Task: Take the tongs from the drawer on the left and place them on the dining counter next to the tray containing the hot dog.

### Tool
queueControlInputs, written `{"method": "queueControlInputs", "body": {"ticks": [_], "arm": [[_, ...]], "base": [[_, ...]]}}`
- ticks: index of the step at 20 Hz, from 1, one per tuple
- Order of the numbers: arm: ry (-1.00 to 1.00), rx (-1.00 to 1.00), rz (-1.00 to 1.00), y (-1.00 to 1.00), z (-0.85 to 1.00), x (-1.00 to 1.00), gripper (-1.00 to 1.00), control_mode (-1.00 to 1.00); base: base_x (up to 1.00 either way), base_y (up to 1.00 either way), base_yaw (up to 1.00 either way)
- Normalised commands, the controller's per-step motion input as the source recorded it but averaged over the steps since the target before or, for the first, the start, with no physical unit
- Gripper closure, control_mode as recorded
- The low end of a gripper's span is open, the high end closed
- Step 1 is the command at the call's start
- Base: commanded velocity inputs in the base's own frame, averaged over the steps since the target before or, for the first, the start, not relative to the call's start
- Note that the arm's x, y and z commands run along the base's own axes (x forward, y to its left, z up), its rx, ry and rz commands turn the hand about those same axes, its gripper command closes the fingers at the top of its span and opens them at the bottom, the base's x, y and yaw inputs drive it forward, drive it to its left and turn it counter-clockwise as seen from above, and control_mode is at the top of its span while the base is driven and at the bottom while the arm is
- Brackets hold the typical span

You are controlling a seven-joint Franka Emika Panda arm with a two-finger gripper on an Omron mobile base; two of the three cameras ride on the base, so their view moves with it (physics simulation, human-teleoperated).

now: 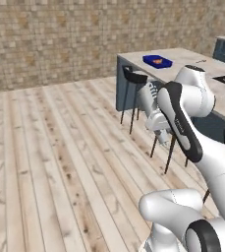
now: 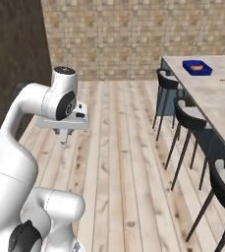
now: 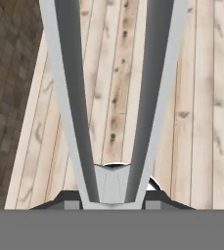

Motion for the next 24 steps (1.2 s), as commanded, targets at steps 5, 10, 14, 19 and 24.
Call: {"method": "queueControlInputs", "body": {"ticks": [5, 10, 14, 19, 24], "arm": [[0.00, 0.00, 0.00, 0.00, 0.00, 0.00, 1.00, 1.00], [0.00, 0.00, 0.00, 0.00, 0.00, 0.00, 1.00, 1.00], [0.00, 0.00, 0.00, 0.00, 0.00, 0.00, 1.00, 1.00], [0.00, 0.00, 0.00, 0.00, 0.00, 0.00, 1.00, 1.00], [0.00, 0.00, 0.00, 0.00, 0.00, 0.00, 1.00, 1.00]], "base": [[1.00, 0.29, -0.01], [1.00, 0.26, -0.01], [1.00, 0.24, -0.02], [1.00, 0.26, -0.02], [1.00, 0.28, -0.02]]}}
